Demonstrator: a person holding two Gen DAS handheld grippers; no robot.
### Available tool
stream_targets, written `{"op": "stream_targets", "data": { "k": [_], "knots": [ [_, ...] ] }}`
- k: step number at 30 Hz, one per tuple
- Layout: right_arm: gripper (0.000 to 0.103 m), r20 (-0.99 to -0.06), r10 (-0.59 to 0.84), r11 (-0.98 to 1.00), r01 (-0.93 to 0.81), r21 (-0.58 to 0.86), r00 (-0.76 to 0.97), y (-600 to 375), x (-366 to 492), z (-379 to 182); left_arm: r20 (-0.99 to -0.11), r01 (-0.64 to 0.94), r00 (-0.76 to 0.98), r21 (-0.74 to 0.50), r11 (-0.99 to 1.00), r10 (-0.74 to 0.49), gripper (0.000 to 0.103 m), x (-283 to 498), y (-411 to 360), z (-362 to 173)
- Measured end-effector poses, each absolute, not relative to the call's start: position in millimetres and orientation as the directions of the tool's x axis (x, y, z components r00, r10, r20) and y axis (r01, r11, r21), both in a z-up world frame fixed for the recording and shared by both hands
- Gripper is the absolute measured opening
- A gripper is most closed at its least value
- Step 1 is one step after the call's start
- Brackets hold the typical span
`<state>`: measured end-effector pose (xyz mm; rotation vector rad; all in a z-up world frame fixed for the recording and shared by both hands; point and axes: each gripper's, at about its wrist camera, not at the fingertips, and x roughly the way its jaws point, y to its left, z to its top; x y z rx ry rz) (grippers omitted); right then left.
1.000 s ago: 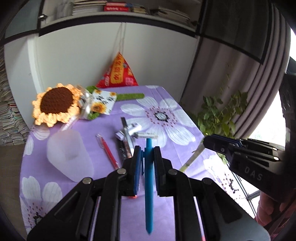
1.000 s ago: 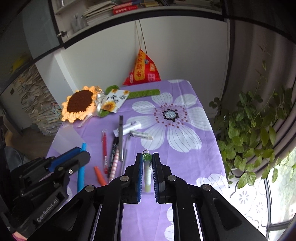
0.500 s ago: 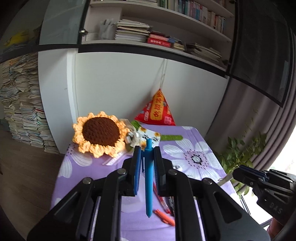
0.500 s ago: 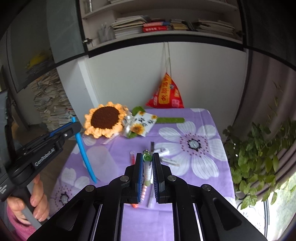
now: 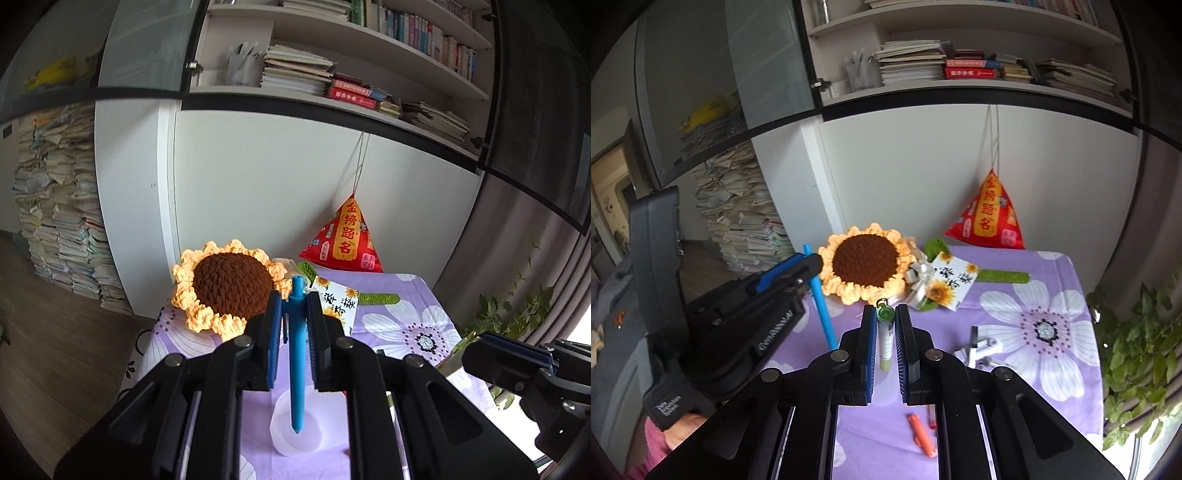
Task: Organize stationery
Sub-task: 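Lift and carry the blue pen and green pen over the white cup with both tools, then lower the blue pen into the white cup and open the left tool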
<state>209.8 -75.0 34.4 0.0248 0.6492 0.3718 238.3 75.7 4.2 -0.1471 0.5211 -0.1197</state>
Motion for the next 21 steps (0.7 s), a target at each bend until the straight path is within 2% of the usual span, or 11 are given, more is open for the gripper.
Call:
{"op": "stream_targets", "data": {
  "k": [21],
  "knots": [
    [0.011, -0.634, 0.337, 0.935, -0.329, 0.136, 0.696, -56.1, 231.7, 12.5, -0.585, 0.102, 0.782, -0.217, 0.971, -0.213, 0.012, 251.6, 83.4, -42.9]
  ]
}}
